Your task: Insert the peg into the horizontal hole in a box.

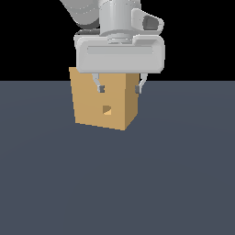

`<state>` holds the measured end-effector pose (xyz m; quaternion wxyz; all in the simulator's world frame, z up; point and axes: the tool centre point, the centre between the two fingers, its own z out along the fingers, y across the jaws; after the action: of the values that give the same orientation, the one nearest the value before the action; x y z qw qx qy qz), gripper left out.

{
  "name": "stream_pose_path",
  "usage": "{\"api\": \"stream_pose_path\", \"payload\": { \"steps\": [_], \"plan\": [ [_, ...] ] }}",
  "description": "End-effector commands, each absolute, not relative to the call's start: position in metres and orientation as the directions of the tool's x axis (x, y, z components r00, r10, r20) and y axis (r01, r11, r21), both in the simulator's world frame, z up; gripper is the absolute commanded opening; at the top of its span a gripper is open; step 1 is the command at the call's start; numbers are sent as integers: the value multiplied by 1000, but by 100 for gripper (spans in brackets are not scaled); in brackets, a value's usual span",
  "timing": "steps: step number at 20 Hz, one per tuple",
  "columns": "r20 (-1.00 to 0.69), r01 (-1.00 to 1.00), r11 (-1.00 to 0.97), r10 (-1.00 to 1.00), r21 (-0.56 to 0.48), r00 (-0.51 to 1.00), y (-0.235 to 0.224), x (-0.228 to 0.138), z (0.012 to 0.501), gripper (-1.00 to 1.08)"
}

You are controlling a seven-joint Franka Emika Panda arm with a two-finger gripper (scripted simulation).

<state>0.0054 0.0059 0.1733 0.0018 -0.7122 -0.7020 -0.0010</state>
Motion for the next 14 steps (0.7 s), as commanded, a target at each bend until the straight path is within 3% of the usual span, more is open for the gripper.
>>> {"api": "stream_pose_path", "payload": {
  "steps": [1, 14],
  "plan": [
    [4, 1000, -14, 1000, -1, 14, 6, 5, 173, 100],
    [1, 989, -149, 989, -1, 149, -41, 31, 156, 100]
  ]
}}
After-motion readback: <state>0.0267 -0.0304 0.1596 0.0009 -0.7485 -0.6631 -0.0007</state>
